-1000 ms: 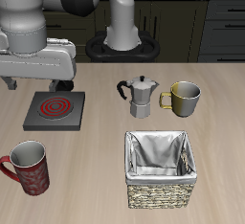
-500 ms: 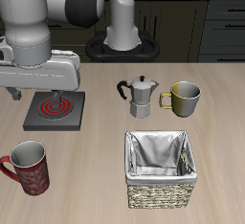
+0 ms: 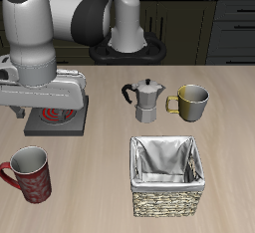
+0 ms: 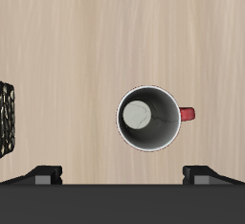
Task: Place the red mug in the basket
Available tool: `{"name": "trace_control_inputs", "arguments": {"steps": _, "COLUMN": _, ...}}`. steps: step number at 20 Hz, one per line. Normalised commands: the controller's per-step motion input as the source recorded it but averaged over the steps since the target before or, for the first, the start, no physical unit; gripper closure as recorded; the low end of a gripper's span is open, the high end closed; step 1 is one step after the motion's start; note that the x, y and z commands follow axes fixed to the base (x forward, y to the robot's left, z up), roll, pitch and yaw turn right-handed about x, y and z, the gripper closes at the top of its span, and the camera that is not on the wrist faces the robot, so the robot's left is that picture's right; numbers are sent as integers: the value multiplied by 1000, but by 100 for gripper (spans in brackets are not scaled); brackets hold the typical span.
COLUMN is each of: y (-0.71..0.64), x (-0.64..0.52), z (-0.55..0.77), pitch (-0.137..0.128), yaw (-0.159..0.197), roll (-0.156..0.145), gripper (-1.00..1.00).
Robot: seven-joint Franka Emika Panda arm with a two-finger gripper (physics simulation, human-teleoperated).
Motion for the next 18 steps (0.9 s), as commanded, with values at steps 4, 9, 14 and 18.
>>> {"name": "trace_control_inputs", "arguments": {"steps": 4, "y": -37, "x": 71, "z": -220, "pitch": -5, "yaw": 9, "roll": -11, "gripper": -100}}
{"name": "trace_control_inputs", "arguments": {"steps": 9, "y": 6, "x": 50, "z": -164, "pitch": 19, "yaw": 14, "roll": -2, "gripper": -100}}
{"name": "trace_control_inputs", "arguments": {"steps": 14, "y": -28, "x": 55, "z": -203, "pitch": 19, "yaw": 16, "roll": -6, "gripper": -100}}
{"name": "trace_control_inputs", "arguments": {"steps": 18, "y": -7, "x": 37, "z": -194, "pitch": 19, "yaw": 7, "roll": 0, "gripper": -100}}
